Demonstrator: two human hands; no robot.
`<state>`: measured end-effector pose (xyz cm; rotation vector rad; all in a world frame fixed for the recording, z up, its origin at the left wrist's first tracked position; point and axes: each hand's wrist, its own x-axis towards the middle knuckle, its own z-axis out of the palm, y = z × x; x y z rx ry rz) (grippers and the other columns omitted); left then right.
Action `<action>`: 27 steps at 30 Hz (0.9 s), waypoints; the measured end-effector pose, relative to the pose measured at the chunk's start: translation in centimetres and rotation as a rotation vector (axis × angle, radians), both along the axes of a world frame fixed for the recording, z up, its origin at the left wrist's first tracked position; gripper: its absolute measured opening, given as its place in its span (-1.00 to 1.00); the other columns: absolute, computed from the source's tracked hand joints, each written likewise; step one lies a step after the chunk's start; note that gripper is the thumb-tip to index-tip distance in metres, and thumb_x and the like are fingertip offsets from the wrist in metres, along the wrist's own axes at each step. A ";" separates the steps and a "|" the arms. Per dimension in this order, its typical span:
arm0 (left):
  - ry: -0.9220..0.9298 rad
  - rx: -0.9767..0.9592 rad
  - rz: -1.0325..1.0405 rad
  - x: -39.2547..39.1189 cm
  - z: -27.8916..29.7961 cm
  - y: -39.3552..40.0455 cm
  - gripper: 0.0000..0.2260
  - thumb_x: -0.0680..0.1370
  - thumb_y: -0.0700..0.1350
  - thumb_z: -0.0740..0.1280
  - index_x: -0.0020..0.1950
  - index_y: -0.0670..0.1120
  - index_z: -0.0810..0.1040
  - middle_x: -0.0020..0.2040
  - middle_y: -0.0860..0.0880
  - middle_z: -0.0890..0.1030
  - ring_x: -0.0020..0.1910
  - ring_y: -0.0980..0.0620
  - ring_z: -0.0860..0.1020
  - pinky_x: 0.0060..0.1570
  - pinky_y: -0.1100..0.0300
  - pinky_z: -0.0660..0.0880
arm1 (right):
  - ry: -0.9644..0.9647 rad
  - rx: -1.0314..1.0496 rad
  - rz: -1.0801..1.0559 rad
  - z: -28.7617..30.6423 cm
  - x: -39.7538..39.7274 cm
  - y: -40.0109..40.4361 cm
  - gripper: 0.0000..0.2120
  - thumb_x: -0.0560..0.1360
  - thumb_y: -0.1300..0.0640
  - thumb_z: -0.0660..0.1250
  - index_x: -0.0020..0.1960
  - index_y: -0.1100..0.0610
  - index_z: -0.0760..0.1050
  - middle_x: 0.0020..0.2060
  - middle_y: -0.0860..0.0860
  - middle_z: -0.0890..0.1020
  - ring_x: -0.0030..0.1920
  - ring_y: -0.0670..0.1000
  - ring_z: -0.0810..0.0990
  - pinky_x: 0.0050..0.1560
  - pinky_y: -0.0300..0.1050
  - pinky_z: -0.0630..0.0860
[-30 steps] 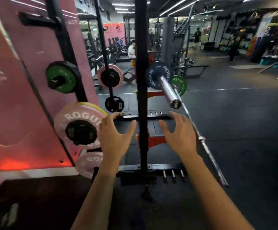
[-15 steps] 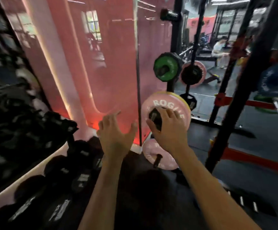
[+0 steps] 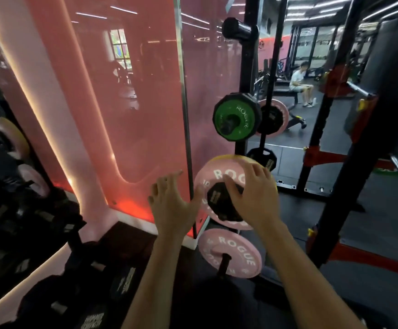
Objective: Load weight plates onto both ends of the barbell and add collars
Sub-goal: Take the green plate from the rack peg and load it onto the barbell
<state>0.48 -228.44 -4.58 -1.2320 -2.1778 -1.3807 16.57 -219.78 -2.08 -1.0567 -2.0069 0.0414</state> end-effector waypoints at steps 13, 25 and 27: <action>-0.089 0.045 -0.096 -7.2 0.9 18.7 -0.52 0.47 0.24 0.29 0.30 0.02 0.48 0.22 -0.05 0.53 0.24 -0.10 0.44 0.18 0.04 0.29 | 0.041 -0.052 -0.095 1.8 -4.8 16.9 -0.44 0.56 -0.23 0.17 0.40 0.12 0.38 0.19 0.10 0.56 0.20 0.16 0.47 0.08 0.10 0.52; -0.087 0.049 -0.375 -12.9 2.1 34.9 -0.55 0.52 0.33 0.21 0.25 0.07 0.46 0.14 0.00 0.57 0.13 -0.09 0.51 0.12 -0.10 0.46 | 0.055 -0.069 -0.327 2.8 -8.6 27.9 -0.48 0.56 -0.16 0.25 0.37 0.16 0.39 0.15 0.13 0.57 0.14 0.19 0.50 0.05 0.11 0.51; -0.048 0.008 -0.408 -13.3 2.0 37.2 -0.58 0.53 0.34 0.21 0.23 0.09 0.43 0.06 0.04 0.60 0.05 -0.08 0.56 0.03 -0.10 0.49 | 0.059 -0.062 -0.367 2.9 -9.1 28.8 -0.47 0.56 -0.17 0.24 0.37 0.16 0.37 0.14 0.12 0.56 0.12 0.19 0.50 0.01 0.10 0.51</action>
